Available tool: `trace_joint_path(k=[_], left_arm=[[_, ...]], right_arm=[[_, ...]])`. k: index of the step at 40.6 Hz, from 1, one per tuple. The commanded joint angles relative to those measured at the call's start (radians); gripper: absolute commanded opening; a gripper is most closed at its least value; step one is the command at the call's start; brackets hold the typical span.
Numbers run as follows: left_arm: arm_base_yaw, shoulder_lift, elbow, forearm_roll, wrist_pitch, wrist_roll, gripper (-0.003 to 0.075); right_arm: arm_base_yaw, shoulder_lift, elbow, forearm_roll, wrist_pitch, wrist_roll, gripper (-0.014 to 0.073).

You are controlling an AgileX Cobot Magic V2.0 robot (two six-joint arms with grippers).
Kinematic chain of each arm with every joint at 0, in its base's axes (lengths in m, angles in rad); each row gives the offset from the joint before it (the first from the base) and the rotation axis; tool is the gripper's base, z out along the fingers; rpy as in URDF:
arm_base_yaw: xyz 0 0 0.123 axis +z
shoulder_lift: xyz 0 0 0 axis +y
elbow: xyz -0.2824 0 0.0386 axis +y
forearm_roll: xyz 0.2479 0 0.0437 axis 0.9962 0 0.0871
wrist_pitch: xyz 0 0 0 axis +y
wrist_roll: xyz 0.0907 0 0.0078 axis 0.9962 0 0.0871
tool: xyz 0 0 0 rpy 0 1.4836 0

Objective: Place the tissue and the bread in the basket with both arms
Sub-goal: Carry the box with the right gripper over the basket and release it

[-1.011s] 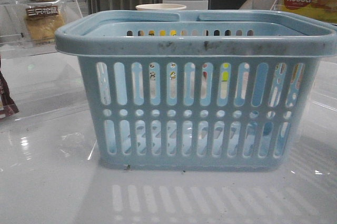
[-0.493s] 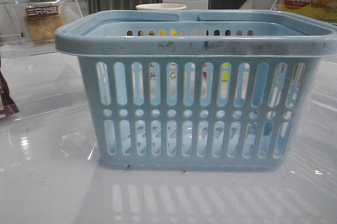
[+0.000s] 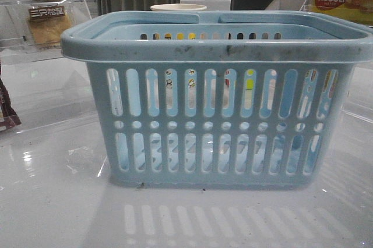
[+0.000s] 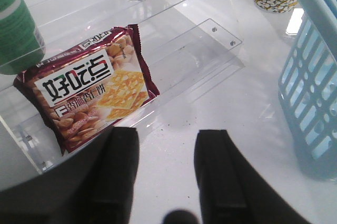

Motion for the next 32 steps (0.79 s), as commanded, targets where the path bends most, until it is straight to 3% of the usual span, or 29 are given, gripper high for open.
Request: trace_joint_path(k=[1,8,11,23,32], left_arm=[[0.001,0.001,-0.031,-0.003,-0.077,-0.01,0.0329],[0.001,0.001,-0.031,-0.003,-0.077,-0.01,0.0329],[0.001,0.001,-0.031,-0.003,-0.077,-0.01,0.0329],[0.001,0.001,-0.031,-0.003,-0.077,-0.01,0.0329],[0.001,0.001,-0.031,-0.003,-0.077,-0.01,0.0329]], right_arm=[[-0.003,-0.031,-0.056,0.004,-0.081,0.0,0.0493],[-0.003,-0.031,-0.06,0.004,-0.108,0.0,0.0246],[-0.003,-0.034,-0.06,0.004,-0.104,0.0,0.0195],[0.017,-0.17,-0.06,0.038,-0.045,0.0,0.0185],[0.109,-0.355,-0.06,0.038,0.066,-0.006,0.0185]])
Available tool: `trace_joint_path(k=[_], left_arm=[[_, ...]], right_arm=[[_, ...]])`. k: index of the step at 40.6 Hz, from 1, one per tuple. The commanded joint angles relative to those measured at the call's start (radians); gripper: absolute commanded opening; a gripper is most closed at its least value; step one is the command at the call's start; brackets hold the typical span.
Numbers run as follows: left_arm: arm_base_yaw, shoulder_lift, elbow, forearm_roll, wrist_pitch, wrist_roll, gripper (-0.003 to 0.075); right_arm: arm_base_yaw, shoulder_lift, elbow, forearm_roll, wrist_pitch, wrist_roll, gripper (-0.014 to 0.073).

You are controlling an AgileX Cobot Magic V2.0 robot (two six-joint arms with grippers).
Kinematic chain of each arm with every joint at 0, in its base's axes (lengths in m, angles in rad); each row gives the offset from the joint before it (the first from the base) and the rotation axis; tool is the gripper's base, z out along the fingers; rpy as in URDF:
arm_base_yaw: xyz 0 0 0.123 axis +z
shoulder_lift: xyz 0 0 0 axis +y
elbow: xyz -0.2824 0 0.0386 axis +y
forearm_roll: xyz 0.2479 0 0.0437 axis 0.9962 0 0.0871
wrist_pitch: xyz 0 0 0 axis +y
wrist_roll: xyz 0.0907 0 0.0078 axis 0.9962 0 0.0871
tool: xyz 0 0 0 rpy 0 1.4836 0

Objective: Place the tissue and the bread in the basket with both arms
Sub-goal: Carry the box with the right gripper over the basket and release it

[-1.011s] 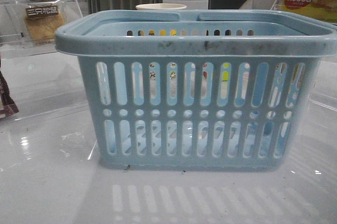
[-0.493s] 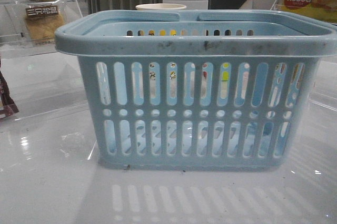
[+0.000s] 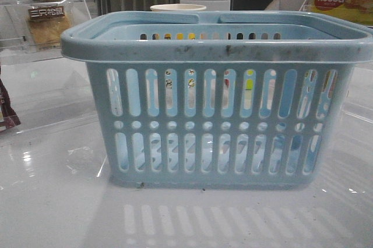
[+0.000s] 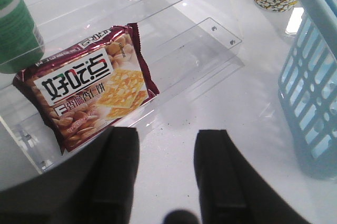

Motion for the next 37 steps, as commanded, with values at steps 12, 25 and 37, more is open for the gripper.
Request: trace_joint_path(k=[12,25,37], left_arm=[[0.001,0.001,-0.033,-0.003,-0.077,-0.01,0.0329],[0.001,0.001,-0.033,-0.003,-0.077,-0.01,0.0329],[0.001,0.001,-0.033,-0.003,-0.077,-0.01,0.0329]], right_arm=[[0.348,-0.3,-0.036,0.014,0.169,-0.078,0.0185],[0.619,-0.215,-0.004,0.017,0.204,-0.083,0.0185],[0.645,-0.048,-0.004,0.021,0.144,-0.085,0.0202]])
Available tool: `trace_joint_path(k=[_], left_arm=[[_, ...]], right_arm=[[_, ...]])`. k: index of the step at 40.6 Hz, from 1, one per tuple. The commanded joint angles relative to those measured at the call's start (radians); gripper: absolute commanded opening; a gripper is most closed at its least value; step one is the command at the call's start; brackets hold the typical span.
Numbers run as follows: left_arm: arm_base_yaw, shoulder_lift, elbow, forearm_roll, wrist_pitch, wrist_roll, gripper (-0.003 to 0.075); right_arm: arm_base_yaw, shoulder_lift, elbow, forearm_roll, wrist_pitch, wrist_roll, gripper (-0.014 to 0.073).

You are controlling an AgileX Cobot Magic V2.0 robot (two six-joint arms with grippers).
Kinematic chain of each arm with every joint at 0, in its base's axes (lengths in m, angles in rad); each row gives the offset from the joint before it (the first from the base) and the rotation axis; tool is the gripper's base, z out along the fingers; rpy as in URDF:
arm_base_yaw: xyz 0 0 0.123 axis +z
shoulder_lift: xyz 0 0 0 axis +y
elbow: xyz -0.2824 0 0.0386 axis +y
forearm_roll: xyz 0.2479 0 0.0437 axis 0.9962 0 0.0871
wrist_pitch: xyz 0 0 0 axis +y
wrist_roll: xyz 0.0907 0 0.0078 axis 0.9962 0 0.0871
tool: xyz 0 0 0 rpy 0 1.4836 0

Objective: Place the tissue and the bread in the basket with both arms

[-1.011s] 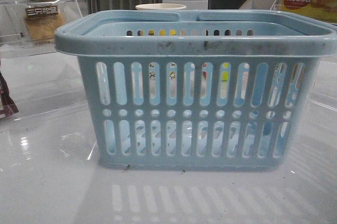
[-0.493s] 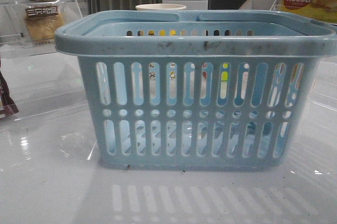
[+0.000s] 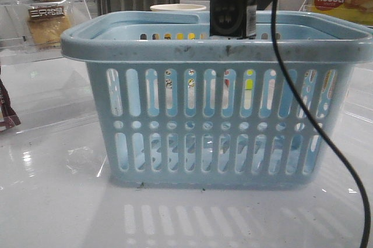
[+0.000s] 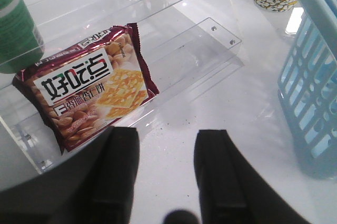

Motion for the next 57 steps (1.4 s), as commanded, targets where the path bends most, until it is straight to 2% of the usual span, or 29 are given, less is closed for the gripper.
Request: trace_joint_path(k=[1,4,7,11,17,23,28,41,43,50,57], left_arm=[[0.001,0.001,-0.033,-0.003,-0.077,-0.01,0.0329],[0.001,0.001,-0.033,-0.003,-0.077,-0.01,0.0329],[0.001,0.001,-0.033,-0.003,-0.077,-0.01,0.0329],[0.001,0.001,-0.033,-0.003,-0.077,-0.01,0.0329],[0.001,0.001,-0.033,-0.003,-0.077,-0.01,0.0329],[0.001,0.001,-0.033,-0.003,-0.077,-0.01,0.0329],[0.001,0.001,-0.033,-0.003,-0.077,-0.01,0.0329],[0.001,0.001,-0.033,-0.003,-0.082,-0.01,0.034],[0.001,0.001,-0.033,-0.003,-0.089,-0.01,0.0369],[0.001,0.002,-0.04,-0.029,-0.132,-0.01,0.057],[0.001,0.075,-0.118,-0.031,-0.135,-0.01,0.0587]], right_arm=[[0.001,0.011,-0.028,0.006,-0.097,-0.011,0.0223],[0.001,0.042,-0.028,0.006,-0.116,-0.011,0.032],[0.001,0.066,-0.028,0.006,-0.128,-0.011,0.0452],[0.001,0.073,-0.028,0.006,-0.132,-0.011,0.0538],[0.001,0.04,-0.029,-0.001,-0.127,-0.017,0.0541],[0.013,-0.051,-0.016,-0.001,-0.095,-0.085,0.0541],[0.026,-0.161,0.037,-0.001,-0.091,-0.127,0.0541],[0.026,-0.435,0.223,-0.015,-0.093,-0.129,0.0541],[0.026,-0.473,0.252,-0.021,-0.093,-0.129,0.0541],[0.026,-0.567,0.319,-0.021,-0.091,-0.129,0.0541],[0.026,-0.575,0.325,-0.021,-0.081,-0.129,0.0541]])
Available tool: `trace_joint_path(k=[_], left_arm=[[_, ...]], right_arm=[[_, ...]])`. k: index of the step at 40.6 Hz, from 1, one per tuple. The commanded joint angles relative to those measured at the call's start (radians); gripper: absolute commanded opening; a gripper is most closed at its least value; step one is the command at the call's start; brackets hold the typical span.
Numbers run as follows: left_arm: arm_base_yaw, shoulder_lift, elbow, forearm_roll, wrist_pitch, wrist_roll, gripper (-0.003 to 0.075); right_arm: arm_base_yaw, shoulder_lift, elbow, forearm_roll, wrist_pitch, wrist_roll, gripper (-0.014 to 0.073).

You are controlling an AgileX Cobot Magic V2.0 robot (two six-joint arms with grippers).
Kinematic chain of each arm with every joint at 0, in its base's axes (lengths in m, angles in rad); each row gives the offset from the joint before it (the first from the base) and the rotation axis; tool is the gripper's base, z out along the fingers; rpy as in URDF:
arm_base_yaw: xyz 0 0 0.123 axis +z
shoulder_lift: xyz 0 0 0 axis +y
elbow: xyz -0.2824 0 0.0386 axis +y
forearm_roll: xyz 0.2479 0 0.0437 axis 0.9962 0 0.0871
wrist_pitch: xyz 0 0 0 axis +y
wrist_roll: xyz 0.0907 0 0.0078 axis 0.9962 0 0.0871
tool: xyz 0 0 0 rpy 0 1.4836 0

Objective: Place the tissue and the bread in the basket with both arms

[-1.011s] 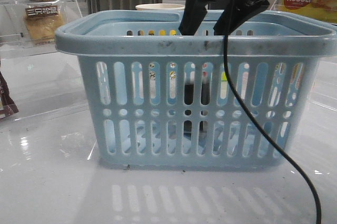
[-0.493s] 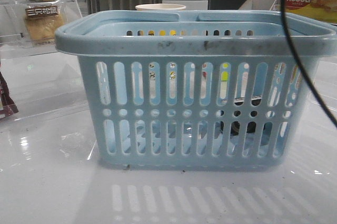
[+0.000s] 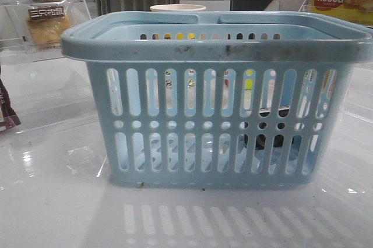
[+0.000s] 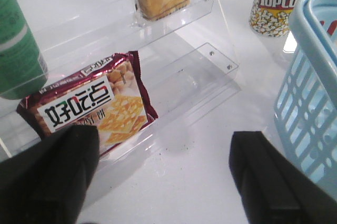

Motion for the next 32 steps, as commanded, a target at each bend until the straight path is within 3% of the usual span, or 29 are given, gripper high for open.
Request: trace_joint_path(k=[1,32], left_arm=[[0.001,0.052,-0.083,-0.018,-0.088,-0.01,0.0587],[0.055,0.868,-0.79,-0.222,-0.102,-0.022,0.0584]], right_arm=[[-0.001,-0.016,-0.024,0.003,-0.062,-0.011,0.0541],[-0.001,-0.016,-0.024,0.004,-0.062,-0.011,0.0541]])
